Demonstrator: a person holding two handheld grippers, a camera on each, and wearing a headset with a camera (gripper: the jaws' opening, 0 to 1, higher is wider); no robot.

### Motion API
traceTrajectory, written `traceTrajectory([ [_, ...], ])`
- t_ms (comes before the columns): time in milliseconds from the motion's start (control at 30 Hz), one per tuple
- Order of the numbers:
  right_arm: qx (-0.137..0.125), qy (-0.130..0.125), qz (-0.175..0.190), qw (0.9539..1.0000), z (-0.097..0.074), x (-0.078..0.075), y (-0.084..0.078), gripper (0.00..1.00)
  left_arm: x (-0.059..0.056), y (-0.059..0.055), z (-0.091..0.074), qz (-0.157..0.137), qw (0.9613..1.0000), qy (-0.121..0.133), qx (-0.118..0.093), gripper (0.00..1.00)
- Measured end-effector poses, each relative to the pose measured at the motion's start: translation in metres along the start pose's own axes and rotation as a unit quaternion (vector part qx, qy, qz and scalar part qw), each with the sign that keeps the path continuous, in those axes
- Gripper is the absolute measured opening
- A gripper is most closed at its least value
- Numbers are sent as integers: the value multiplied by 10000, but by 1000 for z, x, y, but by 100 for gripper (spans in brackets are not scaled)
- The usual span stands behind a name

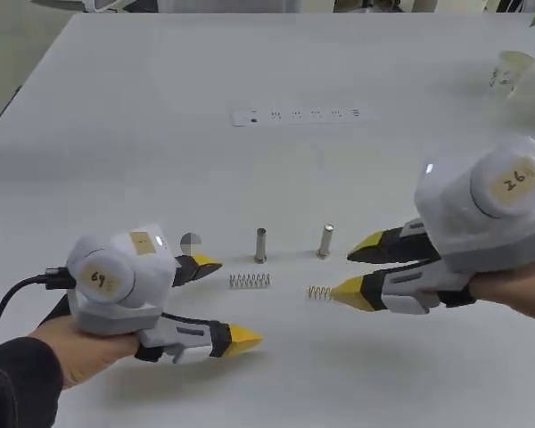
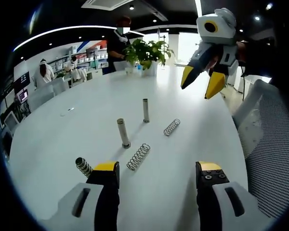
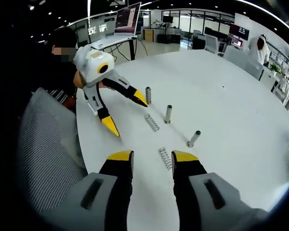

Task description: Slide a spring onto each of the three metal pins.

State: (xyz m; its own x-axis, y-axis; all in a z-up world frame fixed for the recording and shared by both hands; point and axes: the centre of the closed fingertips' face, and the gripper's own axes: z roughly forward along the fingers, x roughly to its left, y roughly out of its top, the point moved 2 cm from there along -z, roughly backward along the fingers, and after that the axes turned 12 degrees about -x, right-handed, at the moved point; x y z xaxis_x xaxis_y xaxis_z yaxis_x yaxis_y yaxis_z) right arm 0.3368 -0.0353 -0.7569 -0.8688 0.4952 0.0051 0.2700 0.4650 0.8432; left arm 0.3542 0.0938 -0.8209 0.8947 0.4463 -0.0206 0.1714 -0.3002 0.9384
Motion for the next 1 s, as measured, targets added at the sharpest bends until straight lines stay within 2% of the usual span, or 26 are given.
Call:
traceTrajectory([
  [200, -203, -97, 247, 9994, -14, 1, -9, 39, 5, -3, 1, -9, 10000, 31, 50, 60],
  [267, -323, -84, 449, 9984, -17, 3, -11, 44, 5, -3, 2, -11, 10000, 34, 54, 60],
  [467, -459, -95, 606, 9971, -26, 4, -20, 57, 7, -4, 6, 24, 10000, 16, 69, 57],
  [733, -709, -232, 997, 9922, -34, 1, -29, 74, 10, -5, 9, 52, 9999, 56, 99, 53],
  [1000, -863, -446, 1198, 9880, -40, -6, -37, 83, 12, -5, 13, 68, 9999, 91, 105, 48],
])
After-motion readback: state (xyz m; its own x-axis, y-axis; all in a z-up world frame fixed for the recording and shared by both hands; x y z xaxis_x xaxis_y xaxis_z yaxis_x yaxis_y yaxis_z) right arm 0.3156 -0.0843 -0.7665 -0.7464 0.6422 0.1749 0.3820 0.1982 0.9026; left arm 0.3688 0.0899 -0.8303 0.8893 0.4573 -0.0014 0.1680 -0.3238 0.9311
